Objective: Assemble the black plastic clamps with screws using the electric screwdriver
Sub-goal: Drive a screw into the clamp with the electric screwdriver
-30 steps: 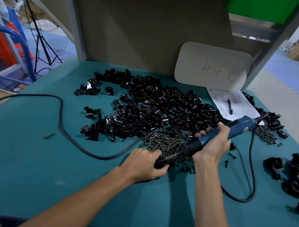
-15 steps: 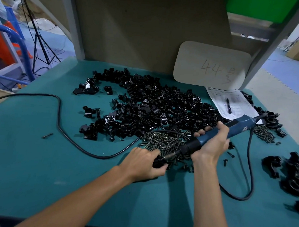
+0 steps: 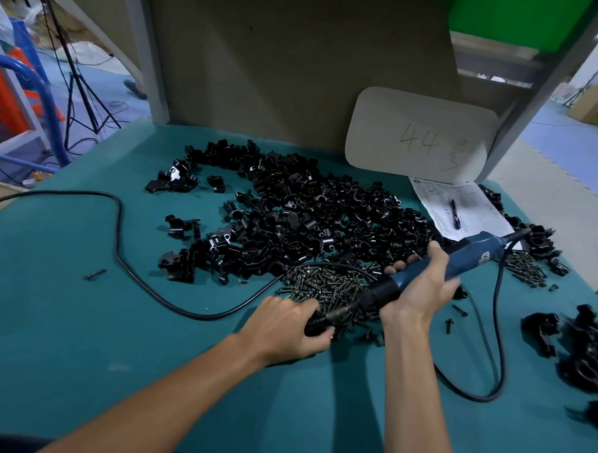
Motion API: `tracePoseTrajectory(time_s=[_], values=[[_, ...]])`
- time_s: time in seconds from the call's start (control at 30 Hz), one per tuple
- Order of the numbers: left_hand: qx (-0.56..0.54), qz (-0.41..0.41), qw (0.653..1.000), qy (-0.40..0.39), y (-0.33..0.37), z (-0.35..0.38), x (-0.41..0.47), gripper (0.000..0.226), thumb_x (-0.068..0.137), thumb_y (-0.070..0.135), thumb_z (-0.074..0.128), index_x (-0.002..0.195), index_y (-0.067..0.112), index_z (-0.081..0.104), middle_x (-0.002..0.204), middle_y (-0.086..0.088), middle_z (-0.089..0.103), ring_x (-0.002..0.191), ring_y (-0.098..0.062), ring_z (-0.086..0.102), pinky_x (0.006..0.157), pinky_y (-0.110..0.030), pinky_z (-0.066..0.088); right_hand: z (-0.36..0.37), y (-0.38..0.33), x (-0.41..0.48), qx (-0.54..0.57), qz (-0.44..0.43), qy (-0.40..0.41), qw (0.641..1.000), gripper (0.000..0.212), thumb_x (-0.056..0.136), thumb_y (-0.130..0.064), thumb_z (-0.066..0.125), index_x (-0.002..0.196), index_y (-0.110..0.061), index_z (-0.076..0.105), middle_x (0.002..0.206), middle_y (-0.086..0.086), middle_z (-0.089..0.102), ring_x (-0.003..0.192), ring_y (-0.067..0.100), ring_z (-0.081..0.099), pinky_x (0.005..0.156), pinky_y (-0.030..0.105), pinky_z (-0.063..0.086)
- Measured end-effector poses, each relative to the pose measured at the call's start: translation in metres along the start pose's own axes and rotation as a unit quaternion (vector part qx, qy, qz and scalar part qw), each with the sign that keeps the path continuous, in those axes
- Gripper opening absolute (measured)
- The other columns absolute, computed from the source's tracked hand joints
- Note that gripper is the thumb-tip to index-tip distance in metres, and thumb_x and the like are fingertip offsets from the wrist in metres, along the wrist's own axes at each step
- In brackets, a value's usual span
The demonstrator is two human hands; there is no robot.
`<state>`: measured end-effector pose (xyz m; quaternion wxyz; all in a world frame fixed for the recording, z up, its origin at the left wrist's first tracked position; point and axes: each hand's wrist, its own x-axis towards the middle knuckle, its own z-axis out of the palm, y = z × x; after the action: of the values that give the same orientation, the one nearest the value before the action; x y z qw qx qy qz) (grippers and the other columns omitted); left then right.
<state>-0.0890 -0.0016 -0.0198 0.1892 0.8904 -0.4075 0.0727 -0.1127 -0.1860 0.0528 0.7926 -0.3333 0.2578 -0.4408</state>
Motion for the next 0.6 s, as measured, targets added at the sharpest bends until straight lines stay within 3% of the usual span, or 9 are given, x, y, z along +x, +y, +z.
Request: tracePoseTrajectory(time_s=[0.13,0.37,0.5,0.6], values=[[-0.010,-0.009,1.000,0.013,0.0009,-0.0019,0.0003,0.045,0.087,0.066,0.036,0.078,0.024,0.051,0.051,0.011,0.048,0.041,-0.005,0.036,0.047,-0.023,0.022,0.0039,0.0054,0.0004,-0.017,-0.011,-0.006,1.000,0.067,0.089,-0.019,0.075,0.140,-0.030,0.032,0.083,0.004,0.063,0.057,0.017,0.058,0.056,0.032,0.053],[-0.010,-0.010,1.000,0.004,0.0009,-0.0021,0.0000,0.043,0.088,0.065,0.040,0.082,0.025,0.050,0.055,0.010,0.052,0.046,-0.010,0.043,0.054,-0.027,0.032,-0.0003,0.0032,0.0055,0.010,0.018,-0.029,0.999,0.082,0.089,-0.006,0.073,0.144,-0.050,0.032,0.086,0.003,0.065,0.061,0.016,0.059,0.058,0.032,0.054],[-0.001,-0.005,1.000,-0.008,-0.0001,-0.0026,0.0000,0.043,0.092,0.068,0.037,0.083,0.026,0.043,0.056,0.012,0.047,0.045,-0.006,0.039,0.054,-0.028,0.030,-0.0009,0.0037,0.0049,0.006,0.010,-0.008,1.000,0.080,0.089,-0.011,0.076,0.144,-0.050,0.033,0.085,0.003,0.062,0.058,0.015,0.057,0.056,0.030,0.053],[-0.026,0.004,1.000,-0.008,0.0007,-0.0046,-0.0007,0.045,0.090,0.069,0.030,0.081,0.026,0.039,0.058,0.011,0.044,0.046,-0.006,0.039,0.050,-0.028,0.028,-0.0029,0.0010,0.0037,0.005,0.005,0.008,1.000,0.060,0.088,-0.029,0.080,0.135,-0.035,0.043,0.077,0.000,0.059,0.055,0.015,0.055,0.053,0.030,0.052]])
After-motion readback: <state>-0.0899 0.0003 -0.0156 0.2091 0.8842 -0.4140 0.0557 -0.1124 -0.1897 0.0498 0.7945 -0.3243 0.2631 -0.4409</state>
